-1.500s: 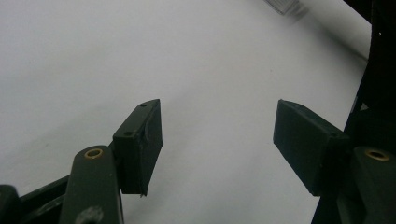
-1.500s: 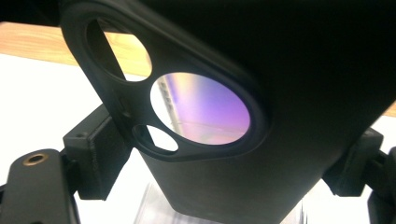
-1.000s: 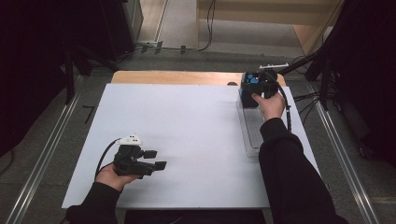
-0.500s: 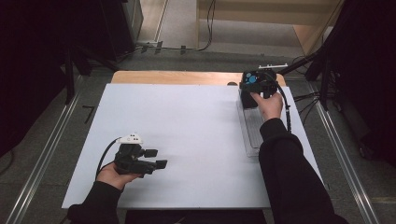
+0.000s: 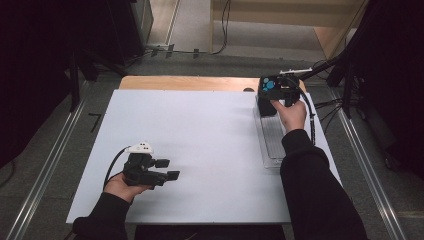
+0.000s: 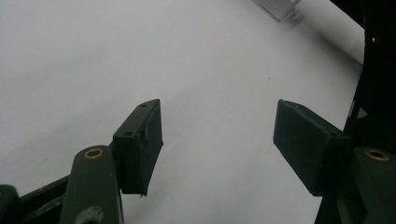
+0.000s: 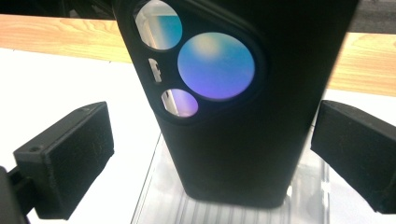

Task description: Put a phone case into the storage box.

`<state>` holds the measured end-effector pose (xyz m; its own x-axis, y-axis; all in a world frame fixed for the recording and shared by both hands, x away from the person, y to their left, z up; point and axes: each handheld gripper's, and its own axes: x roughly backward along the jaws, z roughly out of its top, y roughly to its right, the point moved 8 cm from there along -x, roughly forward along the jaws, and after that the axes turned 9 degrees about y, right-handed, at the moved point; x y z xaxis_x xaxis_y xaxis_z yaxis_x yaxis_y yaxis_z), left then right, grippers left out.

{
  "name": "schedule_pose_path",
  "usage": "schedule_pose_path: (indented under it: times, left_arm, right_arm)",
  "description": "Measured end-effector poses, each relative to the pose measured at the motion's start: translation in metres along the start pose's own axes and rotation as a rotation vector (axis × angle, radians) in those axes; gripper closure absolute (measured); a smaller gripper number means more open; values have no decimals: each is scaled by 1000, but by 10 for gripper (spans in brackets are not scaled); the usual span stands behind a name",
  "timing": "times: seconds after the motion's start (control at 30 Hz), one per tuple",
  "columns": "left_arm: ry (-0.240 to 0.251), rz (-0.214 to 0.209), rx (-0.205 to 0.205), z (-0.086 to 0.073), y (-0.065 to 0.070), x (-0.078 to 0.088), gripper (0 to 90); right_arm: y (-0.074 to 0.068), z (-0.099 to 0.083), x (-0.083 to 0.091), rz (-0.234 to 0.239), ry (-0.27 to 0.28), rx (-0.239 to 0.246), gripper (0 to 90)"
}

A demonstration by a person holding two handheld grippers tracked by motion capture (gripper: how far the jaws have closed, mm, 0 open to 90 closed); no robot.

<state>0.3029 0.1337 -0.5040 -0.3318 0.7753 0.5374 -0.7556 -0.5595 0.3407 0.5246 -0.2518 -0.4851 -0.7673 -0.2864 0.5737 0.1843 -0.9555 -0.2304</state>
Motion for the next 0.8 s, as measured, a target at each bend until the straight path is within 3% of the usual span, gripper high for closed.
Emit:
schedule_pose_path:
  times: [0.2,0.37,0.57,0.8]
  left_arm:
    - [1,2,-8,-1,3,1,330]
    - [2,0,-7,0,5,1,330]
    - [-2,1,-9,0,4,-1,330]
    - [4,4,-2,1,1,1,330]
  right_arm:
    - [2,-1,9,-20,-12,10,0]
    - [-6,-10,17,21,-48,4,0]
    - [-20,-15,26,71,-51,22,0]
    - [-41,-24,33,166,-88,37,0]
